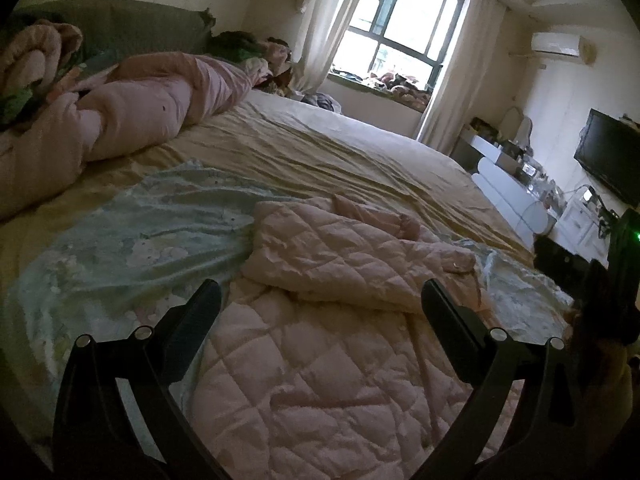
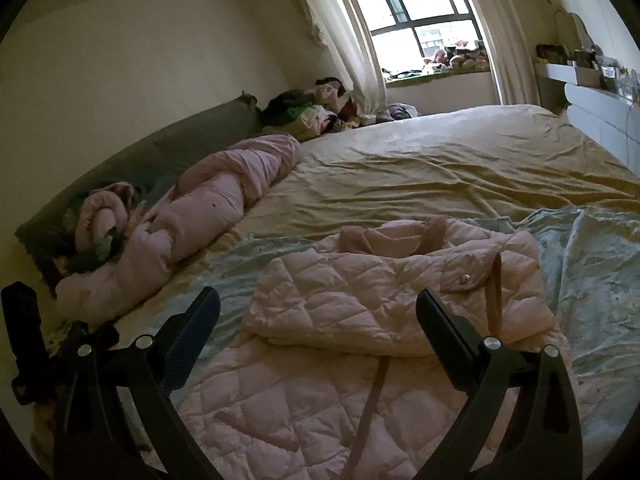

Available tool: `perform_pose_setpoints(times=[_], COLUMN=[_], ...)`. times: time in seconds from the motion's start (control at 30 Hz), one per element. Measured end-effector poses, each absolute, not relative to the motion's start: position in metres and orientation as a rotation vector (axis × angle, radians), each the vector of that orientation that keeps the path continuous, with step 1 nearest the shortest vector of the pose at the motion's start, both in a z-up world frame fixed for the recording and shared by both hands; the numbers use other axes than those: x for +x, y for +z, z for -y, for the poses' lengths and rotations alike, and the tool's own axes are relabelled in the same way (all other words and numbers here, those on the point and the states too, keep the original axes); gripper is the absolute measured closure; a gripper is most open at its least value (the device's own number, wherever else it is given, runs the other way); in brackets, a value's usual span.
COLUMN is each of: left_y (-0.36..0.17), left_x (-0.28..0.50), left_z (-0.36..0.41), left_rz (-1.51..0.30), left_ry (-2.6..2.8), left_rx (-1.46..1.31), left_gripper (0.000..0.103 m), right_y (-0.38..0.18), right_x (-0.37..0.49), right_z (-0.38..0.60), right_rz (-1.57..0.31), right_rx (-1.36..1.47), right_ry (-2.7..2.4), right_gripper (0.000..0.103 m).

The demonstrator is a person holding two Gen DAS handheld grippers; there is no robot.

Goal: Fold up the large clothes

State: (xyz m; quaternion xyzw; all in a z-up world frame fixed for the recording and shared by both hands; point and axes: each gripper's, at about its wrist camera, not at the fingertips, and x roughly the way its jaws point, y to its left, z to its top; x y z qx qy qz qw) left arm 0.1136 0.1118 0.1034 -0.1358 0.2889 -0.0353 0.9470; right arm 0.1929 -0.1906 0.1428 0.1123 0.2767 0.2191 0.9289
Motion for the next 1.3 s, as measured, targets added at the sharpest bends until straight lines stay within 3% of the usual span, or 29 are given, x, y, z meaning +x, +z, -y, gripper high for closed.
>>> perform_pose_setpoints(times=[0.6, 1.3], left_y=[0.111, 0.091], left_x=[0.07, 0.04], left_z=[-0.089, -0.097], left_rz=[-0.614, -0.673], left_ry=[-0.08, 0.021], left_rx=[-0.225, -0.191], left_gripper=[0.009, 0.009], right_y=[0.172, 0.144], right_x=[0.128, 0.069], right_z=[0.234, 0.312], right_rz=[-0.51, -0.537], right_rx=[0.195, 0.159], right_ry=[0.43, 0.318], right_gripper=[0.005, 0.005])
